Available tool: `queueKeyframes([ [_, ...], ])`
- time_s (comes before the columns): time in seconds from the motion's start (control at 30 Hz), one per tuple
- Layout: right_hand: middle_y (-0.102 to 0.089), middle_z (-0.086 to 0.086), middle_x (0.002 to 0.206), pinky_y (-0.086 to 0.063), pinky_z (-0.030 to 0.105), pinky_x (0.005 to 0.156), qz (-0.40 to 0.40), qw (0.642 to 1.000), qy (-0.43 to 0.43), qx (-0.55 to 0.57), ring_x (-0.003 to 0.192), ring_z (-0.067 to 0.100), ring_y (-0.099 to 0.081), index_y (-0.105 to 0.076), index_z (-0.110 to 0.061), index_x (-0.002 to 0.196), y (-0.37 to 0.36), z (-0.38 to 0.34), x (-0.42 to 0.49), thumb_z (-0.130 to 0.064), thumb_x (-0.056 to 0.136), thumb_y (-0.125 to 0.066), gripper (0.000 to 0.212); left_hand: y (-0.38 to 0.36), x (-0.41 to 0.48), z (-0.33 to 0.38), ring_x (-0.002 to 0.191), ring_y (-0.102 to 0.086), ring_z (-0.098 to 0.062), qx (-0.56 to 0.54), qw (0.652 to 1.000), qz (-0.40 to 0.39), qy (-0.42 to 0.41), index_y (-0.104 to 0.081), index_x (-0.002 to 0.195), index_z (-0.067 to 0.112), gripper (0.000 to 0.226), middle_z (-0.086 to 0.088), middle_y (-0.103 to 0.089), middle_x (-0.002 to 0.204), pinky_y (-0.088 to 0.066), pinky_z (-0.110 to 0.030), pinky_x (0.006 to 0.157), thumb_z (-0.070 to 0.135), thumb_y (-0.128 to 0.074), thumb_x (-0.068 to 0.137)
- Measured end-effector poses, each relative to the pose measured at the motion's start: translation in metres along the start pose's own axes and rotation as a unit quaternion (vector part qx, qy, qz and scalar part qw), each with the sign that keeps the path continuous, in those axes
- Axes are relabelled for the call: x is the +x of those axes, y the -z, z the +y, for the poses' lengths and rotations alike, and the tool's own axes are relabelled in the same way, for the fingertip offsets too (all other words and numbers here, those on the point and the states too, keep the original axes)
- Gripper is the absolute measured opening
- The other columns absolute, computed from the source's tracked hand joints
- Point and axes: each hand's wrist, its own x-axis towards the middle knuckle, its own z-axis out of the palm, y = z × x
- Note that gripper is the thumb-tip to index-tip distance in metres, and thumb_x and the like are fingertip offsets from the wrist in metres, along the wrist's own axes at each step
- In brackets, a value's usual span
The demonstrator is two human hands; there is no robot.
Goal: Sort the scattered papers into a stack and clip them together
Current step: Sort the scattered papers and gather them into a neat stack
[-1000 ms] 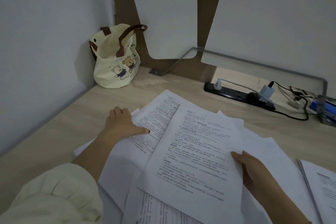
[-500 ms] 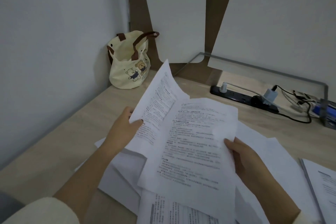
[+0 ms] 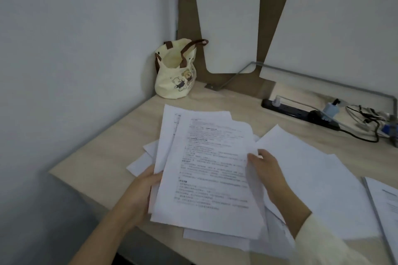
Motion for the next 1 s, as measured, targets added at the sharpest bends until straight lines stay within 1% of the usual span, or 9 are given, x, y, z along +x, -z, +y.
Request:
queueKeyframes([
  [0.1, -0.059, 0.010, 0.114, -0.039, 0.026, 0.063, -0.029, 0.998, 0.028, -0.046, 0.089, 0.020, -0.053, -0.050, -0.007, 0.124, -0.016, 0.005, -0.008, -0.019, 0.096, -0.043, 0.032, -0.004, -0.007, -0.006, 0.086, -0.067, -0.019, -0.035, 0.999, 0.012, 0.031, -0.065, 0.100, 0.024, 0.029, 0.002, -0.076, 0.085, -0.050, -0.031, 0.068, 0.040, -0.042, 0.094],
  [0.17, -0.059, 0.006, 0.116, -0.040, 0.023, 0.064, -0.065, 0.994, 0.048, -0.076, 0.093, 0.018, -0.054, -0.047, -0.011, 0.130, -0.016, 0.006, -0.011, -0.023, 0.096, -0.045, 0.037, -0.005, -0.009, -0.008, 0.089, -0.066, -0.017, 0.018, 0.999, 0.021, 0.025, -0.062, 0.109, 0.026, 0.026, 0.003, -0.073, 0.094, -0.051, -0.030, 0.071, 0.038, -0.046, 0.093],
  [0.27, -0.052, 0.003, 0.121, -0.040, 0.024, 0.083, -0.069, 0.981, 0.079, -0.165, 0.105, 0.019, -0.053, -0.040, -0.015, 0.138, 0.006, 0.005, -0.014, -0.029, 0.093, -0.052, 0.049, -0.006, -0.005, -0.012, 0.098, -0.064, -0.016, 0.114, 0.993, 0.011, 0.007, -0.053, 0.125, 0.023, 0.032, -0.001, -0.066, 0.117, -0.051, -0.028, 0.080, 0.016, -0.052, 0.093],
  [0.37, -0.030, 0.005, 0.149, -0.033, 0.032, 0.106, -0.080, 0.931, 0.106, -0.341, 0.133, 0.022, -0.037, -0.027, -0.019, 0.144, 0.041, 0.019, -0.025, -0.046, 0.085, -0.059, 0.072, -0.010, -0.003, -0.011, 0.094, -0.059, -0.008, 0.153, 0.987, 0.041, -0.028, -0.055, 0.113, 0.028, 0.028, 0.010, -0.064, 0.106, -0.046, -0.022, 0.076, 0.008, -0.049, 0.094],
  [0.47, -0.016, 0.001, 0.156, -0.027, 0.032, 0.111, -0.117, 0.880, 0.106, -0.448, 0.140, 0.021, -0.025, -0.014, -0.023, 0.147, 0.055, 0.043, -0.041, -0.059, 0.082, -0.053, 0.084, -0.008, 0.000, -0.012, 0.101, -0.058, -0.011, 0.134, 0.987, 0.073, -0.054, -0.050, 0.126, 0.026, 0.034, 0.008, -0.062, 0.113, -0.045, -0.027, 0.083, 0.013, -0.050, 0.094],
  [0.73, -0.044, 0.000, 0.141, -0.044, 0.024, 0.089, -0.029, 0.817, 0.216, -0.533, 0.123, 0.016, -0.049, -0.022, -0.023, 0.145, 0.047, 0.061, -0.046, -0.017, 0.096, -0.036, 0.051, -0.011, -0.001, -0.025, 0.093, -0.057, -0.010, 0.079, 0.988, 0.115, -0.064, -0.049, 0.122, 0.028, 0.031, 0.009, -0.061, 0.104, -0.043, -0.024, 0.072, 0.012, -0.048, 0.095],
  [0.87, -0.065, 0.011, 0.089, -0.037, 0.028, 0.061, 0.103, 0.875, 0.192, -0.433, 0.080, 0.029, -0.062, -0.050, -0.014, 0.127, 0.070, 0.016, -0.049, -0.006, 0.095, -0.036, 0.036, -0.009, -0.002, -0.034, 0.101, -0.055, -0.015, 0.094, 0.987, 0.118, -0.061, -0.046, 0.126, 0.025, 0.034, 0.006, -0.059, 0.110, -0.042, -0.028, 0.080, 0.010, -0.044, 0.096],
  [0.93, -0.059, 0.000, 0.068, -0.038, 0.029, 0.052, 0.144, 0.914, 0.257, -0.279, 0.060, 0.018, -0.057, -0.057, -0.015, 0.120, 0.079, -0.018, -0.062, -0.007, 0.096, -0.040, 0.030, -0.009, 0.000, -0.035, 0.094, -0.056, -0.009, 0.100, 0.988, 0.107, -0.057, -0.045, 0.123, 0.026, 0.032, 0.012, -0.058, 0.102, -0.042, -0.024, 0.073, 0.009, -0.043, 0.097],
  [1.0, -0.067, -0.011, 0.075, -0.049, 0.018, 0.058, 0.087, 0.955, 0.283, -0.005, 0.065, 0.003, -0.065, -0.063, -0.024, 0.106, 0.083, -0.046, -0.078, -0.010, 0.095, -0.047, 0.024, -0.009, 0.002, -0.035, 0.088, -0.054, -0.004, 0.103, 0.988, 0.104, -0.054, -0.045, 0.123, 0.027, 0.032, 0.015, -0.056, 0.098, -0.041, -0.021, 0.068, 0.008, -0.042, 0.097],
])
